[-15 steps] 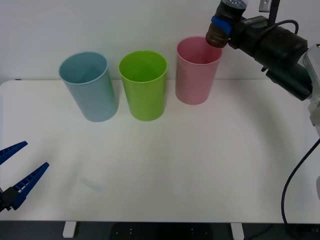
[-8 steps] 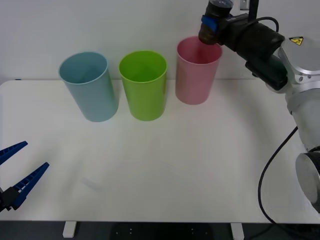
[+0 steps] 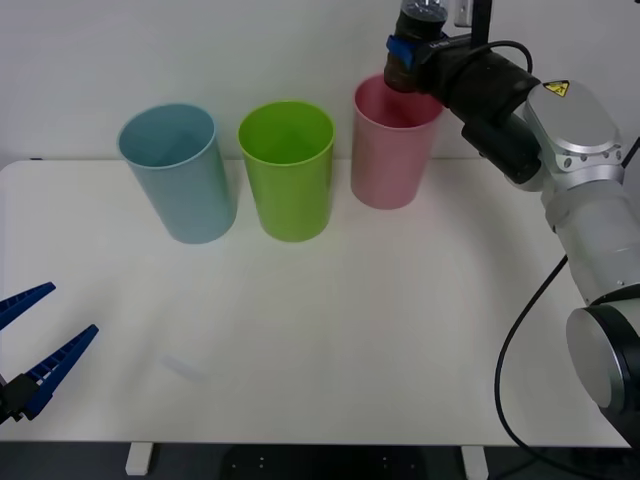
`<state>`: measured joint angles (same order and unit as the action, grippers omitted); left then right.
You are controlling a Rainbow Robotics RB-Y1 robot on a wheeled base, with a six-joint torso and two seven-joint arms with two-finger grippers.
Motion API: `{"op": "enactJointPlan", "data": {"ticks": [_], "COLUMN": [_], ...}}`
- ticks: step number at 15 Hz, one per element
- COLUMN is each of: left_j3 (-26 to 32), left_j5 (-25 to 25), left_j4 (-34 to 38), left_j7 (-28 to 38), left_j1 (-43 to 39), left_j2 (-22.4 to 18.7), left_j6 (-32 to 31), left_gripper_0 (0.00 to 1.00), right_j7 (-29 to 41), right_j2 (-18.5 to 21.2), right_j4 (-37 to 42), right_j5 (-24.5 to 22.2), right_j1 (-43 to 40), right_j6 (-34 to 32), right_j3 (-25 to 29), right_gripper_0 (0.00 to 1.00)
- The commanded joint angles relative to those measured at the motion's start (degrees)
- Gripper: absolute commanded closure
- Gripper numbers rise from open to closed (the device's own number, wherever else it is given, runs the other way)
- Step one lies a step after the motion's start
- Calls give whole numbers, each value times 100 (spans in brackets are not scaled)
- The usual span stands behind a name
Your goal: Grasp the object on the table and drop it into the matching bin: aluminum can to the light blue bin, PET bottle to the pink bin.
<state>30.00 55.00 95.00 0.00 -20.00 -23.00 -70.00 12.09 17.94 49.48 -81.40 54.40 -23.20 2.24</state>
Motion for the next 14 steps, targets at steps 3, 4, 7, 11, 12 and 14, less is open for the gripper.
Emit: {"op": "enactJointPlan", "data": {"ticks": [3, 4, 7, 11, 12, 14], "left_j3": [0, 0, 0, 0, 0, 0], "left_j5": [0, 0, 0, 0, 0, 0], "left_j4": [0, 0, 0, 0, 0, 0], "left_j7": [0, 0, 0, 0, 0, 0], "left_j1": [0, 0, 0, 0, 0, 0], "left_j2": [0, 0, 0, 0, 0, 0], "left_j6": [0, 0, 0, 0, 0, 0], "left_gripper_0": [0, 0, 0, 0, 0, 0], "right_j7": [-136, -163, -207, -268, -268, -207], "right_j2": [8, -1, -1, 8, 17, 34], "right_j4": [9, 36, 36, 53, 115, 501], "right_j5": [1, 1, 89, 256, 256, 256], "right_j1": [9, 9, 1, -52, -105, -395], "right_j6": [0, 0, -35, -193, -229, -237], "right_j3": [-5, -5, -13, 92, 127, 171], "right_gripper_0": [0, 0, 0, 0, 0, 0]}}
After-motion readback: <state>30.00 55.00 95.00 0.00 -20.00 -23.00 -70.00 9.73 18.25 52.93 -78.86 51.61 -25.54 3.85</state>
